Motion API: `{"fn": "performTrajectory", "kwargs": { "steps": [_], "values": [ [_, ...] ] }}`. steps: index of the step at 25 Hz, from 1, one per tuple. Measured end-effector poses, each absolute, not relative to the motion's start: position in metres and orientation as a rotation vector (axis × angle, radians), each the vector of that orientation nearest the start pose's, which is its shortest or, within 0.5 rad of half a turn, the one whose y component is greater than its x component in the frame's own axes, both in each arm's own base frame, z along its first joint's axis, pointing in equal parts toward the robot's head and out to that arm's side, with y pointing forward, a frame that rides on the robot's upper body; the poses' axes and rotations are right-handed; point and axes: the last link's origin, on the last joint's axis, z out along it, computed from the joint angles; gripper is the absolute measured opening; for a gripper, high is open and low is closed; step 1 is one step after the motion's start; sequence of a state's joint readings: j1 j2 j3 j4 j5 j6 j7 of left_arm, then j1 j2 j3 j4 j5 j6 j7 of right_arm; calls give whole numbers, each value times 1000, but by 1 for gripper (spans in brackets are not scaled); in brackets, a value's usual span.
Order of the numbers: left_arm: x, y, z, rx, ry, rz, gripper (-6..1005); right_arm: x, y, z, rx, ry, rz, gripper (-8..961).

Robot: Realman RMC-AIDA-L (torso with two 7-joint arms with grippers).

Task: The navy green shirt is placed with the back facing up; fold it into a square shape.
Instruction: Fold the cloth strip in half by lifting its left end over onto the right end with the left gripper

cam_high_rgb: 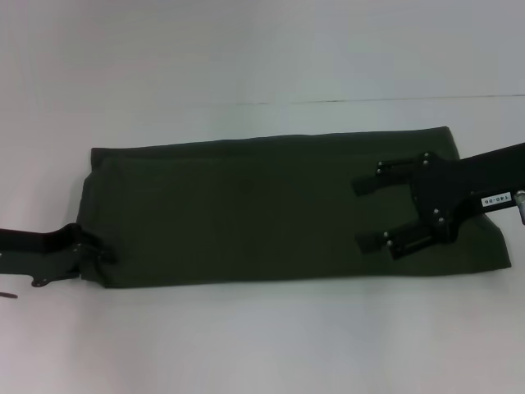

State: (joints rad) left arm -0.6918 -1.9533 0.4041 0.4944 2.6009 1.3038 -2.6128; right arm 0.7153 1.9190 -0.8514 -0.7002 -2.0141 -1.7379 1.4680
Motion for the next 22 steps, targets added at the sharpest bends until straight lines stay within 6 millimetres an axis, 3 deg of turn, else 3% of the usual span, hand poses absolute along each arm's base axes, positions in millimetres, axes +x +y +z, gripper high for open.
{"fn": "performTrajectory", "kwargs": {
  "steps": [10, 16, 22],
  "values": [
    [-329, 365, 28, 2194, 2630, 399, 97, 208, 364, 46, -3042, 295, 492, 927],
    [-328, 367, 31, 2215, 2623, 399, 74, 209, 363, 46, -3042, 298, 489, 928],
    [-334, 366, 55, 2280, 2614, 390, 75, 209, 363, 46, -3042, 297, 489, 928]
  ]
}}
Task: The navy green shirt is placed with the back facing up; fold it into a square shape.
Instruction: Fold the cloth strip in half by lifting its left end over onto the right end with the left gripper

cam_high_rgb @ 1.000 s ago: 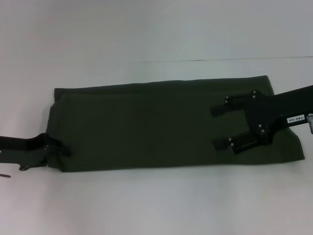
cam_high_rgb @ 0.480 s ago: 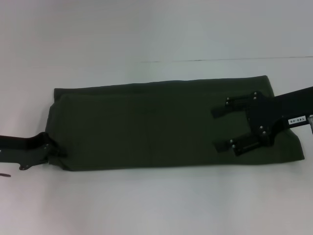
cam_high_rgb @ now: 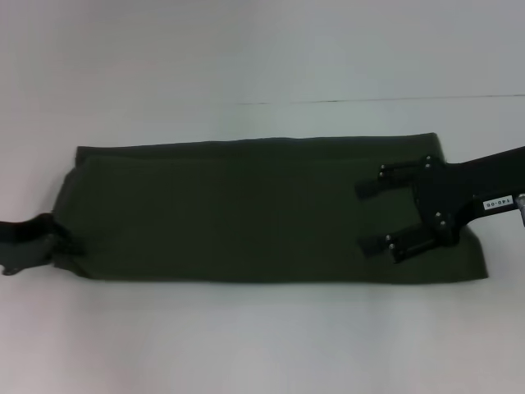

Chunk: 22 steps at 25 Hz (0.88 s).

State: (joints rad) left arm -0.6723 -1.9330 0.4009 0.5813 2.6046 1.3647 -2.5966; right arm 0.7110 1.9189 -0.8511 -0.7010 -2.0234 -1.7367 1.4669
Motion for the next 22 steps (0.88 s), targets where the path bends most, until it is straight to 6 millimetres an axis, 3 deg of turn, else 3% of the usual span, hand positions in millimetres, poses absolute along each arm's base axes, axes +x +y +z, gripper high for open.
{"fn": "performTrajectory", "kwargs": {
  "steps": [13, 22],
  "values": [
    [-347, 356, 102, 2384, 2635, 257, 76, 211, 361, 44, -3044, 303, 494, 928],
    [-350, 349, 155, 2477, 2669, 242, 75, 217, 359, 45, -3027, 318, 496, 927]
  ]
}}
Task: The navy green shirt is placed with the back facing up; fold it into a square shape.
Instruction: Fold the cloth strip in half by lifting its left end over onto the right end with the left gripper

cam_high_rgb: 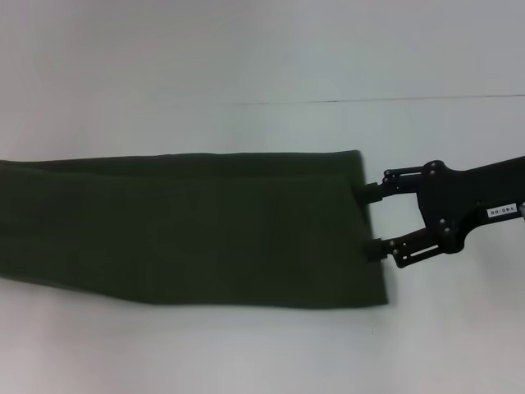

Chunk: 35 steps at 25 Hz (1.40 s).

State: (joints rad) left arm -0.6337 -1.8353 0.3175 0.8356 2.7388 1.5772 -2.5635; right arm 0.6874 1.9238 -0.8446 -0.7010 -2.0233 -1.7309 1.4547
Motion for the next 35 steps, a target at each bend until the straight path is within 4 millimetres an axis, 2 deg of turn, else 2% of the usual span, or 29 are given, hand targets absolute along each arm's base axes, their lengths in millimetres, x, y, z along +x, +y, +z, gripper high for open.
{"fn": "performTrajectory", "kwargs": {
  "steps": [3, 6, 10, 13, 18, 24, 29, 35],
  "values": [
    [-343, 351, 167, -1806, -1903, -191, 74, 219, 359, 46, -3019, 323, 493, 927],
    [-323, 360, 170, -1891, -1861, -246, 74, 221, 361, 47, -2997, 333, 497, 927],
    [-275, 382, 170, -2081, -1746, -359, 74, 225, 364, 52, -2944, 356, 510, 927],
    [-236, 401, 162, -2235, -1644, -390, 75, 230, 367, 56, -2896, 380, 521, 927],
    [-176, 425, 120, -2467, -1495, -310, 75, 242, 368, 65, -2811, 442, 548, 927],
    [-132, 435, 60, -2619, -1360, -199, 72, 259, 366, 77, -2710, 539, 575, 928],
    [-116, 431, 8, -2693, -1312, -146, 70, 275, 364, 91, -2623, 612, 577, 927],
    [-113, 414, -59, -2747, -1333, -112, 71, 286, 366, 98, -2559, 661, 549, 927]
  ]
}}
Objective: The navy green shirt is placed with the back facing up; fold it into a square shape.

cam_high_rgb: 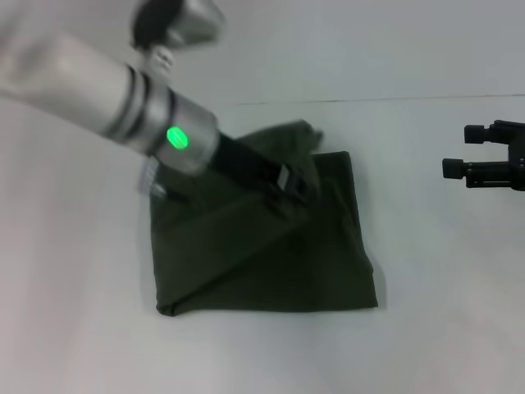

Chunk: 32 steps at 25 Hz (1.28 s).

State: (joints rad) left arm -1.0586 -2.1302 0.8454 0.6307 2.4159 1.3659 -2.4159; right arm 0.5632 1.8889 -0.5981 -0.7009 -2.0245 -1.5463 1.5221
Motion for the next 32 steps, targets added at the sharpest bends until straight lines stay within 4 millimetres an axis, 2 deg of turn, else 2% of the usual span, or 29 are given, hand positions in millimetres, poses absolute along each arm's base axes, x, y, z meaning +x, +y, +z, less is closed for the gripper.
{"fn": "performTrajectory", "kwargs": {
  "steps": [4, 7, 13, 18, 19, 21, 25, 29, 32],
  "values": [
    [-114, 402, -89, -2770, -1335, -48, 76, 287, 368, 98, -2549, 673, 540, 928],
    [-116, 399, -98, -2763, -1374, -41, 84, 286, 370, 98, -2546, 678, 532, 928],
    [-118, 397, -96, -2748, -1450, -143, 100, 286, 372, 97, -2547, 682, 504, 928],
    [-116, 399, -89, -2756, -1443, -160, 223, 286, 374, 96, -2546, 682, 501, 928],
    [-107, 404, -73, -2779, -1425, -221, 248, 286, 374, 96, -2544, 682, 500, 928],
    [-101, 406, -57, -2802, -1419, -317, 297, 285, 375, 96, -2540, 681, 500, 928],
    [-97, 411, -15, -2812, -1355, -699, 481, 285, 377, 98, -2526, 678, 507, 928],
    [-120, 412, 16, -2692, -1257, -1042, 644, 284, 382, 101, -2474, 683, 538, 928],
    [-146, 407, 30, -2595, -1185, -1149, 760, 283, 388, 102, -2405, 681, 589, 928]
  ]
}}
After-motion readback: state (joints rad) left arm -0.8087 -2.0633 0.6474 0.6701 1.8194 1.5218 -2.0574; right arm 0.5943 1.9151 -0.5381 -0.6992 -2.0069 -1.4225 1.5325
